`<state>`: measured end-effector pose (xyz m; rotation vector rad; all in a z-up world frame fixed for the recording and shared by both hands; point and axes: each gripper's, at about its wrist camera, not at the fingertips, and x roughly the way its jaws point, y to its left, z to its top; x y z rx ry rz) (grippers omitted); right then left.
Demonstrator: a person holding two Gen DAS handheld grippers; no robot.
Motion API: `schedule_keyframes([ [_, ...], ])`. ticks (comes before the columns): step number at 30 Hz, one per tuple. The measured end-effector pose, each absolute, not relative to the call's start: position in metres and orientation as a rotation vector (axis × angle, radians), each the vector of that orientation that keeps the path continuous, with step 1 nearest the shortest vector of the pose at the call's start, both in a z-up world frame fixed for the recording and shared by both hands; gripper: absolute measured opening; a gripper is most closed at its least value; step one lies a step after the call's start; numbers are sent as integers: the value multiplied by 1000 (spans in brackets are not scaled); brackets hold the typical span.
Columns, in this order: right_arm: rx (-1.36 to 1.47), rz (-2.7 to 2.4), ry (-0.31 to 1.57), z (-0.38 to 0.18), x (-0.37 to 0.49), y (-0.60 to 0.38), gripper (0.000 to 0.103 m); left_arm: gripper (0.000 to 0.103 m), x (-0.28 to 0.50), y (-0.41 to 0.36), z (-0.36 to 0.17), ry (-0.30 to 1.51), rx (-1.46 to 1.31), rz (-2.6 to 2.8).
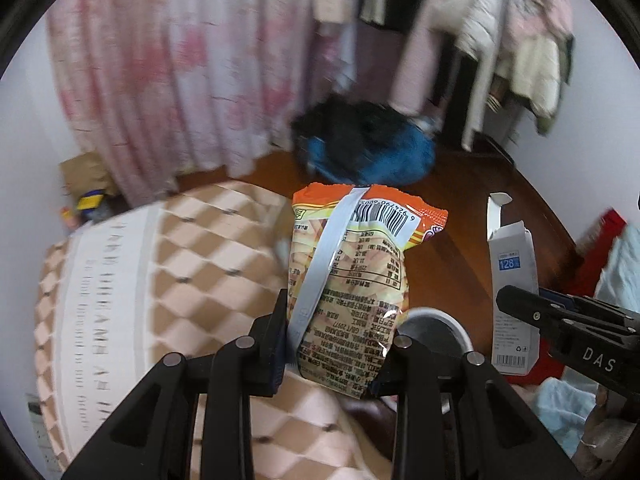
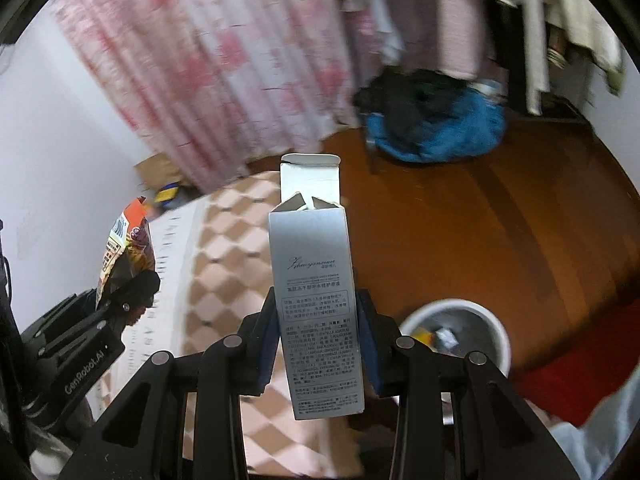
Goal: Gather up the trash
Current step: 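Carry the snack bag and white box over the bin and release both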
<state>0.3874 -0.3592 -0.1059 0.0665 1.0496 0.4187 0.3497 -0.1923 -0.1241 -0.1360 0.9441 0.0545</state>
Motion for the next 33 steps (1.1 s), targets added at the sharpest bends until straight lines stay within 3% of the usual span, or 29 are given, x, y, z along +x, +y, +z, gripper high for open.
schedule_keyframes([
  [7, 151, 261, 1146, -164, 405, -457, 38, 26, 397, -267, -195, 1124, -105, -86],
  [18, 284, 85, 1376, -307, 436, -559, 38, 30, 439, -337, -296, 1340, -84, -201],
  [21, 308, 64, 1415, -333, 440, -572, 38, 42, 442, -345, -311, 1376, -76, -201],
  [23, 322, 56, 1438, -347, 443, -578, 38, 63, 445, -347, -315, 1383, -79, -189],
  [24, 325, 50, 1443, -352, 446, -577, 38, 79, 446, -347, -316, 1383, -79, -182],
  [25, 325, 46, 1452, -358, 449, -576, 38, 88, 446, -347, -317, 1383, -75, -175],
  [30, 299, 37, 1482, -368, 456, -564, 40, 97, 442, -337, -315, 1393, -86, -150],
  [31, 299, 37, 1488, -369, 456, -563, 43, 97, 441, -335, -313, 1391, -91, -147],
  [33, 309, 38, 1495, -370, 454, -562, 59, 97, 440, -330, -310, 1385, -96, -140],
])
